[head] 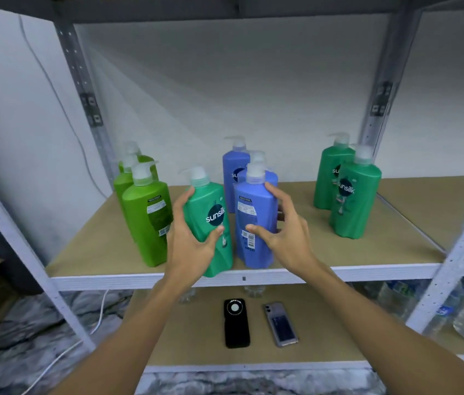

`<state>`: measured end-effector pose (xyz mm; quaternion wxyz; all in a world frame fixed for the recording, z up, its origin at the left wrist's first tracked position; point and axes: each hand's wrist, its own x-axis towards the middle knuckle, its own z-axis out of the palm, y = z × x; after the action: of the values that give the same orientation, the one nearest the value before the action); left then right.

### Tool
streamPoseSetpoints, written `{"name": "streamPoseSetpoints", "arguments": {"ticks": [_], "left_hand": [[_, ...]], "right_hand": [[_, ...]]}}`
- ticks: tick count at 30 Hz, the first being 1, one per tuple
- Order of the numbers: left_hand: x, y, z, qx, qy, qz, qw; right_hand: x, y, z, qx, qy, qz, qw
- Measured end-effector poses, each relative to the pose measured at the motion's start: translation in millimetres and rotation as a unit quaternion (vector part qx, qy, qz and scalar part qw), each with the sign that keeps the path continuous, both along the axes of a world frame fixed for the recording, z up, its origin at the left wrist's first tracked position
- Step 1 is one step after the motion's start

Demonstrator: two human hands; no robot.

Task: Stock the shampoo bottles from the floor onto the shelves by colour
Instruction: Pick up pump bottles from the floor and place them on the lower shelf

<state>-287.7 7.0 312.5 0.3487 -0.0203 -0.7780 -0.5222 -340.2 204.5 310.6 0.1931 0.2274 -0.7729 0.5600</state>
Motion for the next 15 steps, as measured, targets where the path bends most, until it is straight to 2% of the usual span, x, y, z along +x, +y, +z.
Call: {"name": "streamPoseSetpoints", "arguments": {"ticks": [6,15], "left_hand": [[-7.9,-3.3,-3.1,-0.056,0.000,-0.001,0.998],[5.2,-7.6,-4.4,-0.063,-0.022,-0.019,0.998]], "right_hand": [[-14.9,-7.2,-10.1,0.035,0.045,-0.013,0.998],[-14.1,-7.2,-6.1,0.047,0.008,0.013,0.999]]}}
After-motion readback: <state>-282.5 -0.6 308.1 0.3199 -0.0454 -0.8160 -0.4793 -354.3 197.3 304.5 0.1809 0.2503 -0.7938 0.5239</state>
